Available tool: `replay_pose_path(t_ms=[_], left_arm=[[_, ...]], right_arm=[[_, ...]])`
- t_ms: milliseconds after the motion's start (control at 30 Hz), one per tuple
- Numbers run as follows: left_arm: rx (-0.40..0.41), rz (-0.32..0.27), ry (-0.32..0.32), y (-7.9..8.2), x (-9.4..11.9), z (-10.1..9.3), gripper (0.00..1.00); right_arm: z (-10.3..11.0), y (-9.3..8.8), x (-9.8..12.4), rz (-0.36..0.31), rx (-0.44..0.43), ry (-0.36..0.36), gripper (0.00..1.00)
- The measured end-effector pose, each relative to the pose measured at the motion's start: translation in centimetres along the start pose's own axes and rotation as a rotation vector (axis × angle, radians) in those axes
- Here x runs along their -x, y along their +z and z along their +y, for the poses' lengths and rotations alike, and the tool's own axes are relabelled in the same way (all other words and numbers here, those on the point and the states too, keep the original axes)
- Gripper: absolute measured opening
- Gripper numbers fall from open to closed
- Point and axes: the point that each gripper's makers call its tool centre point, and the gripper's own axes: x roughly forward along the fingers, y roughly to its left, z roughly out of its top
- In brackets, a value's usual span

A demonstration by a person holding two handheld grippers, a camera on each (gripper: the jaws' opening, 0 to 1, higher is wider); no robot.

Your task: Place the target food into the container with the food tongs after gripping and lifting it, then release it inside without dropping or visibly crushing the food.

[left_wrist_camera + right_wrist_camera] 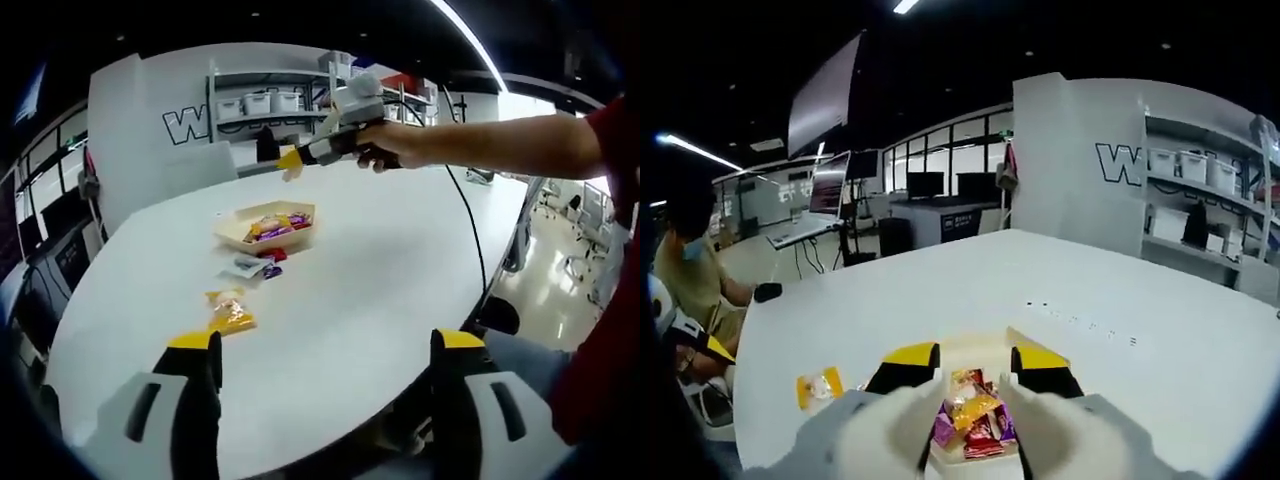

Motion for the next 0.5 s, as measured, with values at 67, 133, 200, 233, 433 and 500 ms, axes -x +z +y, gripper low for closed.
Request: replay_pose_path(t_ms=[67,133,200,233,433,500], left_arm=[[0.0,-0.003,0.001,0.1,0.1,0.0,0.84],[0.002,-0.009,0.0,0.2,0.2,-0.1,0.84],[0.0,-0.005,-0.001,0.1,0.2,-0.1,0.84],[-0.002,-0.003,0.0,0.0,0.2,-0.2,0.84],[0.001,-0.012,-0.002,0.0,0.4,-0.3,0.84],[0.004,-0.011,0.0,-0.2,0.4,-0.2,0.84]], right_arm=[[0.2,0.2,0.1,-0.005,0.003,0.007,0.23],[0.7,0.1,0.2,-0.005,0.004,0.021,0.23],[1.1,0.0,0.3,-0.006,0.02,0.026,0.24],[1.1,-0.2,0.3,-0.005,0.02,0.025,0.24],[1.3,-2.1,0.1,0.026,0.073,0.02,0.24],[1.7,-2.8,0.2,0.05,0.088,0.025,0.24]])
